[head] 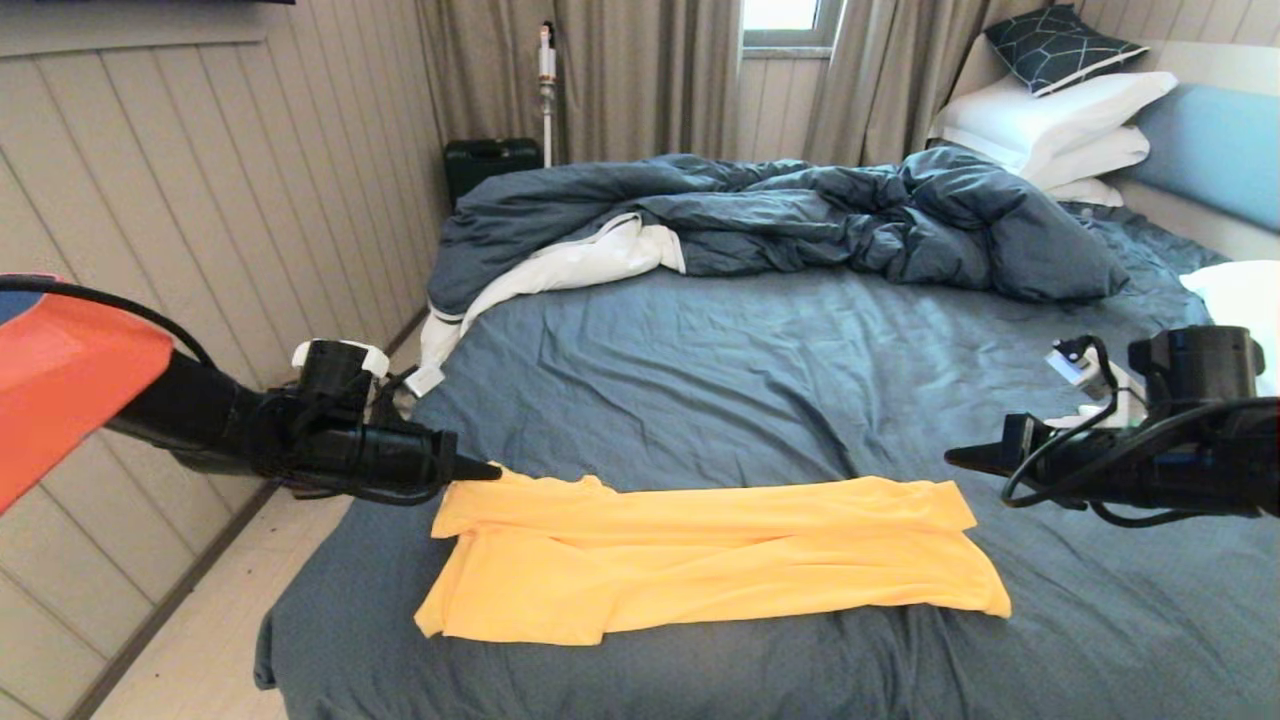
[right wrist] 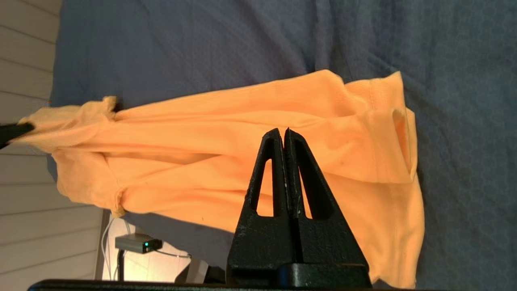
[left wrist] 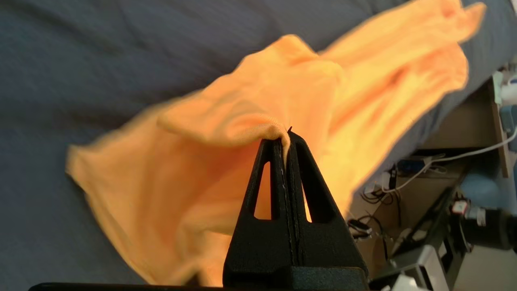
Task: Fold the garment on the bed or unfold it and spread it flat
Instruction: Fold the yellow T-shirt
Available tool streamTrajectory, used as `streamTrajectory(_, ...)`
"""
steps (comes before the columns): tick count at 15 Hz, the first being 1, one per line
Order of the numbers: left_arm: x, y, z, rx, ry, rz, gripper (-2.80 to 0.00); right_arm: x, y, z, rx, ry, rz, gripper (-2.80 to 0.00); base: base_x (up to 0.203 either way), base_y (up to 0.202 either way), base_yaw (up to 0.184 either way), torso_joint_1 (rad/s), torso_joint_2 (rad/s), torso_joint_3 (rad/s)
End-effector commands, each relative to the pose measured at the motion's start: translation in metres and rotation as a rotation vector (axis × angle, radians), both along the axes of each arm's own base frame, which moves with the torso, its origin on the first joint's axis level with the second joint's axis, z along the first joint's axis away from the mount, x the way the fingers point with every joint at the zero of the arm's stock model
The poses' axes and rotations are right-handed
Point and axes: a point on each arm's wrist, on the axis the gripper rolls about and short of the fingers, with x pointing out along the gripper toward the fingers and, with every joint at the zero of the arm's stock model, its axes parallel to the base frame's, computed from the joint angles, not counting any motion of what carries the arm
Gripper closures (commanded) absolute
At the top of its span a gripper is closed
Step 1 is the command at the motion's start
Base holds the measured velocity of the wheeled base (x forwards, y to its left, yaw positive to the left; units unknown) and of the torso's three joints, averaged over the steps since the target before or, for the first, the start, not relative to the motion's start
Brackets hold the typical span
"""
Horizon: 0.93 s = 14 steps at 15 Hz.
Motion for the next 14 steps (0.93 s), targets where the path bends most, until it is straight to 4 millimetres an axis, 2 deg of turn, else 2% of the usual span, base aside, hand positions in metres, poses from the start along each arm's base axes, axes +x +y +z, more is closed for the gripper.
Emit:
streamTrajectory(1,-0.020,-0.002,0.018,-0.011,-0.036,-0.016,0.00,-0.001,0.000,-0.002,0.004,0.005,0.003,0.00,0.000,0.000,0.000,0.000,0.00,0.000)
streamTrajectory(5,-0.049,-0.011,0.022,-0.015,-0.038,-0.060,0.00,-0.002,0.001,-0.007,-0.003,-0.031,0.003,0.00,0.000,0.000,0.000,0.000,0.00,0.000)
streamTrajectory(8,-0.069,-0.021,-0.002,-0.008,-0.007,-0.100,0.00,-0.002,0.001,-0.010,-0.002,-0.035,0.005,0.00,0.000,0.000,0.000,0.000,0.00,0.000)
streamTrajectory(11,-0.068,-0.023,-0.024,-0.005,-0.008,-0.104,0.00,0.000,0.002,-0.013,-0.003,-0.027,0.006,0.00,0.000,0.000,0.000,0.000,0.00,0.000)
streamTrajectory(14,-0.072,-0.021,-0.033,-0.002,-0.002,-0.100,0.00,0.002,0.002,-0.016,-0.001,-0.017,0.007,0.00,0.000,0.000,0.000,0.000,0.00,0.000)
